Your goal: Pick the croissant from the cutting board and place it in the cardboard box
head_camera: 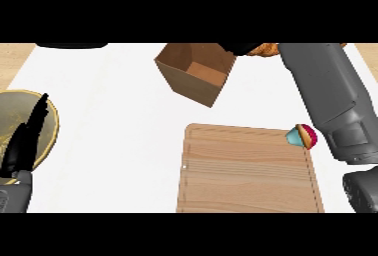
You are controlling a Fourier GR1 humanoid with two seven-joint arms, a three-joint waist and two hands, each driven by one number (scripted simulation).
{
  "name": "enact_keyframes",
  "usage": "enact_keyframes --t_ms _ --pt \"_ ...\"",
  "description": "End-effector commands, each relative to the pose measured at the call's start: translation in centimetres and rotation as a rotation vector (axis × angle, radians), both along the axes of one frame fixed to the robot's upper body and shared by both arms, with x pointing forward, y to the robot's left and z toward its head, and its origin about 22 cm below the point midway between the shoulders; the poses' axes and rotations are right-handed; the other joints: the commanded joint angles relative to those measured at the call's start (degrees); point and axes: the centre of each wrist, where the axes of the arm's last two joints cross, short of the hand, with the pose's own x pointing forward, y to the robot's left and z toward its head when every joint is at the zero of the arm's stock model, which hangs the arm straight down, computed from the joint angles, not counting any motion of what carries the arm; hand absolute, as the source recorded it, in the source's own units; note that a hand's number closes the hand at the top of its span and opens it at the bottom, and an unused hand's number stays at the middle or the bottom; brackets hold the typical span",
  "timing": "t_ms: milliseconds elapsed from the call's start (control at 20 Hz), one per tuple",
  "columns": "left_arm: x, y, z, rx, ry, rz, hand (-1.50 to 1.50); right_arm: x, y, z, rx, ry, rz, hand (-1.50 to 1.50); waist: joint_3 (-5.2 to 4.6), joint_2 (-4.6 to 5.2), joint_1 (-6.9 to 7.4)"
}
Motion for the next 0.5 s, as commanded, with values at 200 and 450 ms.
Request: enact_keyframes --t_ms 200,450 --pt "-0.4 -1.1 0.9 0.003 -0.004 -0.016 0.00 0.2 6.4 -1.0 0.031 0.122 -0.022 1.50 0.03 0.53 1.81" --pt "1.0 -1.3 0.8 0.012 -0.006 -0.027 0.00 -0.2 9.6 -1.0 0.017 0.121 -0.023 1.50 -0.02 0.96 1.96"
